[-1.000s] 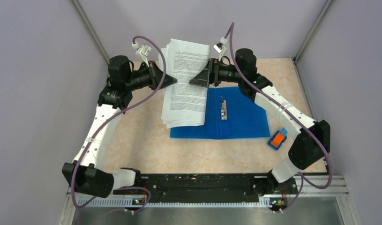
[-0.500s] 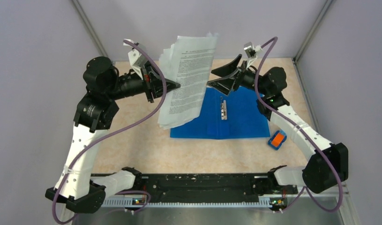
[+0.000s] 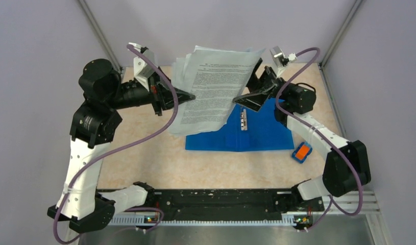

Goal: Put the files into the folder

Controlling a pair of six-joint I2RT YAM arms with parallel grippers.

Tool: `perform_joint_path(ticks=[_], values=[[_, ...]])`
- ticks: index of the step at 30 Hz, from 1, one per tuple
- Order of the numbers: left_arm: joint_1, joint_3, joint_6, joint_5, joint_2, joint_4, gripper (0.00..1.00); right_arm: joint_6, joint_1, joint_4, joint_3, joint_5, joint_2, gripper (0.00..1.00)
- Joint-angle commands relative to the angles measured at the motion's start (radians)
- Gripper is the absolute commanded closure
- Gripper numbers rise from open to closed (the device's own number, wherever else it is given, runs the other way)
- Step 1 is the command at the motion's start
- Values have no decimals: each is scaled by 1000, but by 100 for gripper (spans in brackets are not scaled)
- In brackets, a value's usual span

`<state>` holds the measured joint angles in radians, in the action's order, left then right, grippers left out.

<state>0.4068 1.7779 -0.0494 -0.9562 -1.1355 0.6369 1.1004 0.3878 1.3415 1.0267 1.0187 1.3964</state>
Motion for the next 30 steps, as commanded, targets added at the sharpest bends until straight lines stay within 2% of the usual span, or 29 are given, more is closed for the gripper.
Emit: perform_joint_path(ticks=[1,10,15,17,20,24,28,30], values=[[4,63,19,-50,-11,1,100,228,-3,345,89,54,62,1],[4,76,20,-19,-30,-4,100,265,45,380,169,79,128,1],[-1,83,17,107,-41,-6,100,274,76,380,197,104,128,2],[-7,81,13,157,-40,-10,100,273,76,378,188,103,120,7],[-18,78,1,237,-38,-12,100,274,69,371,175,94,113,19],[-28,47,-25,304,-24,-36,100,234,51,292,152,75,96,45],[-30,6,-46,300,-12,-67,100,35,50,42,119,31,32,69],[-31,-6,-46,304,-10,-68,100,-103,50,-174,104,-22,-14,83]])
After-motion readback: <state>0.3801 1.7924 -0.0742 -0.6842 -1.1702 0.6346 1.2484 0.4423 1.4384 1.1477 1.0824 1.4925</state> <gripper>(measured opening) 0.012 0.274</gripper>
